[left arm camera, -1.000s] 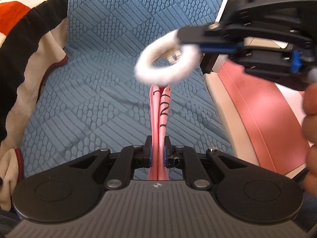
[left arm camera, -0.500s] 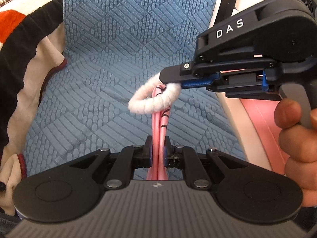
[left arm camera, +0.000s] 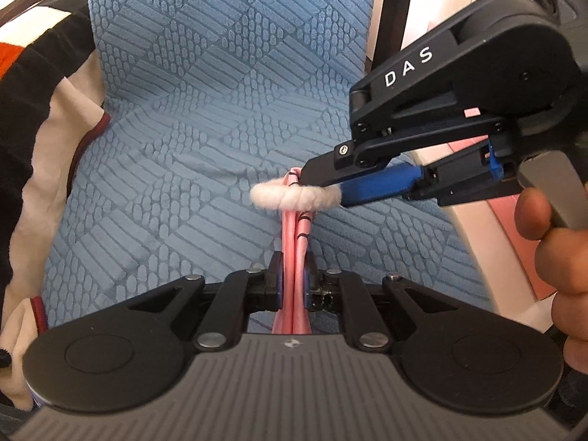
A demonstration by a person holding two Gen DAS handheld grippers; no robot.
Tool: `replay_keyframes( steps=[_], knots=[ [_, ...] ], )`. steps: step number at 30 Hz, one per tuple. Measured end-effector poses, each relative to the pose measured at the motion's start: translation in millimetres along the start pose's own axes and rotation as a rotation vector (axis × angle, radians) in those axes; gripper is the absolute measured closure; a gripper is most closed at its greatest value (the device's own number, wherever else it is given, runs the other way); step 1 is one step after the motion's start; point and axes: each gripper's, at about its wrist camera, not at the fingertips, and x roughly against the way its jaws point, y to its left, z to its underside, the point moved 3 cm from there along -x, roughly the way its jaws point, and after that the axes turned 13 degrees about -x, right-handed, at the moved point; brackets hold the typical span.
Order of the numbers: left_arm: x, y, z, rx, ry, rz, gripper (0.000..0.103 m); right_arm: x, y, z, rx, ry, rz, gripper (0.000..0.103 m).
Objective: Fold shopping bag
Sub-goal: 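Lift the white rope loop with the right gripper over the folded pink strip's end, then slide the rope loop down around the pink strip with the right gripper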
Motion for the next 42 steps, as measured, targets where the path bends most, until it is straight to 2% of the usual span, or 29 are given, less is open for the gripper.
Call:
replay_keyframes(
  steps=[4,12,15,20,25,37,42],
  knots=[
    [-2,-3,0,-0.023,-0.002,-0.01,0.091,3,-6,-3,-0.031,0.0,-0.009,0.073],
    [-3,-6,0,-0.051,-0.003,-0.02,0.091,12,-7,-15,-0.009,-0.065,0.04,0.071],
    [-3,-8,0,-0.064,-0.002,-0.026,0.091,14,1,-19,0.019,-0.088,0.017,0.071],
    [-4,-11,0,-0.092,0.002,-0.036,0.091,0,18,-14,0.08,-0.025,-0.04,0.072],
    [-6,-13,0,-0.104,0.007,-0.038,0.091,-19,13,-10,0.076,0.031,0.032,0.077],
    [-21,-13,-3,-0.036,0.052,-0.022,0.085,-8,0,-9,0.009,0.061,0.008,0.079],
    [-23,-13,-4,-0.002,0.036,-0.031,0.083,2,-5,-8,-0.016,0.064,-0.014,0.079]
  ],
)
